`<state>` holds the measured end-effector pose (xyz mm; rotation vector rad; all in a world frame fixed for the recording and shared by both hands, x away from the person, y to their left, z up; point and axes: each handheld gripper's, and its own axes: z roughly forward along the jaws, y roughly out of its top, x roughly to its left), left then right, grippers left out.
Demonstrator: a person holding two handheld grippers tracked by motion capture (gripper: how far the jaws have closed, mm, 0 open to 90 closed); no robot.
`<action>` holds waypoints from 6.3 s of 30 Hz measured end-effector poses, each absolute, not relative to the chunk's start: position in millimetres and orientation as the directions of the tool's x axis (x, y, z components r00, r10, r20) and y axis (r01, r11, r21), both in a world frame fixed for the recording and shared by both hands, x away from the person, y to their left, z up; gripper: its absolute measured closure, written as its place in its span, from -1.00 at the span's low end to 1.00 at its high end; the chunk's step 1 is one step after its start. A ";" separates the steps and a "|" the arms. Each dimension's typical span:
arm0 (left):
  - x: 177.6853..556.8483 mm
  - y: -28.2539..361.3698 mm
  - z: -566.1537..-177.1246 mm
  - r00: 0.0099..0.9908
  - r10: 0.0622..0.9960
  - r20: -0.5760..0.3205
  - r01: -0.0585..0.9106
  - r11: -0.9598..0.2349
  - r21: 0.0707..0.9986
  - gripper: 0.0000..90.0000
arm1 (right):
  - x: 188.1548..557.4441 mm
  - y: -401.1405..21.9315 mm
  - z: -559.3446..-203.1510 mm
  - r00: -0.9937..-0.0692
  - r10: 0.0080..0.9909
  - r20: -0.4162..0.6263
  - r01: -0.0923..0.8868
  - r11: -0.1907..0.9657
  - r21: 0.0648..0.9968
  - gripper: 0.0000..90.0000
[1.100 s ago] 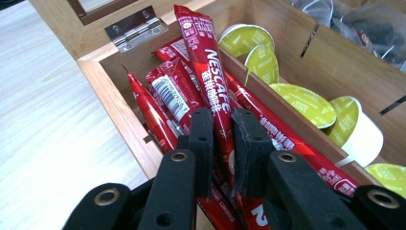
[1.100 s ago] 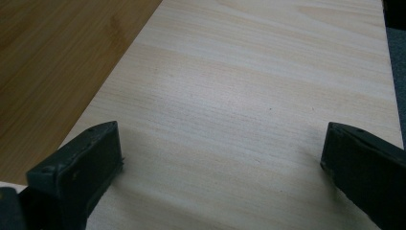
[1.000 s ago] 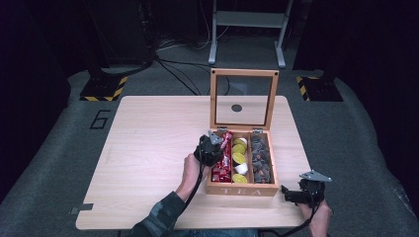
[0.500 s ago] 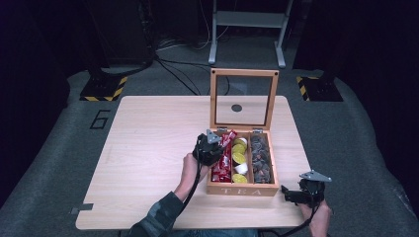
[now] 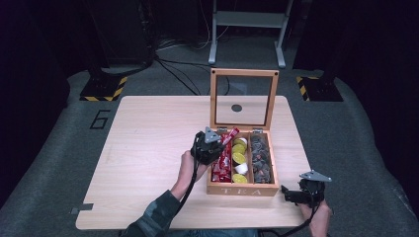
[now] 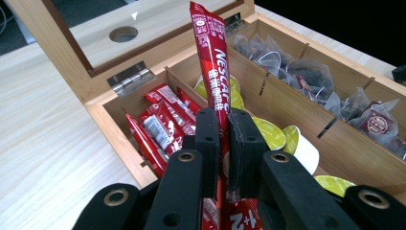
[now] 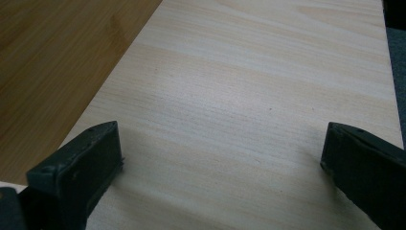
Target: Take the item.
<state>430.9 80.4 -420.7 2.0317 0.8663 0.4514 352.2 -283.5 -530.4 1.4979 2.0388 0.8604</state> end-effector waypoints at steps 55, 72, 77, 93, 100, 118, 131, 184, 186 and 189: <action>453.0 197.7 -410.9 0.517 0.856 -0.001 0.451 -0.272 0.850 0.84 | 352.1 -283.4 -530.4 -0.297 0.955 -0.003 0.664 0.209 0.718 -1.00; 460.2 238.3 -417.6 0.399 0.917 0.003 0.482 -0.212 0.850 0.84 | 352.2 -283.4 -530.4 -0.297 0.955 -0.003 0.664 0.209 0.718 -1.00; 462.3 253.7 -419.9 0.351 0.936 -0.003 0.491 -0.182 0.852 0.84 | 352.2 -283.5 -530.4 -0.298 0.955 -0.004 0.664 0.210 0.718 -1.00; 470.2 283.2 -432.1 0.249 0.969 -0.012 0.516 -0.122 0.848 0.84 | 352.1 -283.9 -530.4 -0.301 0.954 -0.007 0.663 0.215 0.717 -1.00; 473.4 298.4 -445.1 0.213 0.977 -0.018 0.544 -0.103 0.832 0.84 | 352.1 -283.9 -530.3 -0.301 0.953 -0.007 0.663 0.215 0.717 -1.00; 487.7 325.8 -473.5 0.134 0.989 -0.055 0.627 -0.042 0.778 0.84 | 352.2 -283.4 -530.4 -0.297 0.955 -0.003 0.663 0.209 0.719 -1.00; 500.1 336.3 -496.4 0.095 0.994 -0.061 0.691 -0.022 0.722 0.84 | 352.1 -283.6 -530.4 -0.299 0.954 -0.005 0.664 0.212 0.718 -1.00; 467.7 342.2 -476.2 0.169 0.985 -0.017 0.668 -0.102 0.737 -0.77 | 352.3 -283.4 -530.4 -0.295 0.956 -0.003 0.664 0.207 0.719 -1.00; 461.4 341.1 -473.1 0.179 0.984 -0.009 0.655 -0.112 0.747 -0.77 | 352.3 -283.3 -530.4 -0.295 0.956 -0.003 0.664 0.207 0.719 -1.00; 451.6 341.4 -467.7 0.193 0.981 -0.013 0.642 -0.116 0.758 -0.80 | 352.3 -283.4 -530.4 -0.295 0.956 -0.003 0.664 0.207 0.719 -1.00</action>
